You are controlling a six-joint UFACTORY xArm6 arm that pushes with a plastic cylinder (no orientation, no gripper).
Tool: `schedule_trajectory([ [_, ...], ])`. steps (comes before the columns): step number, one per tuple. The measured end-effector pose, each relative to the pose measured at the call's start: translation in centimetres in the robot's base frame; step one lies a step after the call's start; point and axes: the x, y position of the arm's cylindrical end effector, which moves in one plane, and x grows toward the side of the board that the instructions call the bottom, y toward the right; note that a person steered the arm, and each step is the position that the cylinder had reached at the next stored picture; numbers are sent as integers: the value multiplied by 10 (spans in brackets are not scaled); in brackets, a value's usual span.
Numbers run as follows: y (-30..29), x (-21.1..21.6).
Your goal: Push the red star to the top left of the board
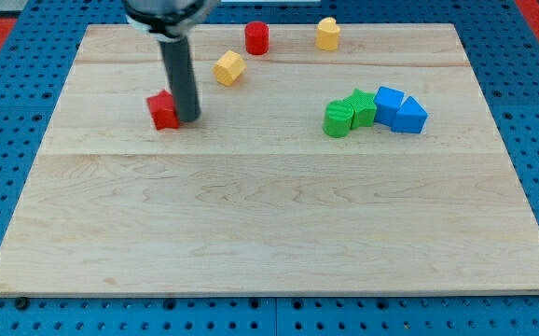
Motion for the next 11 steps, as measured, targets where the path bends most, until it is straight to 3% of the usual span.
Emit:
schedule_trajectory([
  [1, -32, -21],
  [2, -8, 16],
  [4, -51, 27],
  [9, -83, -86],
  [11, -90, -114],
])
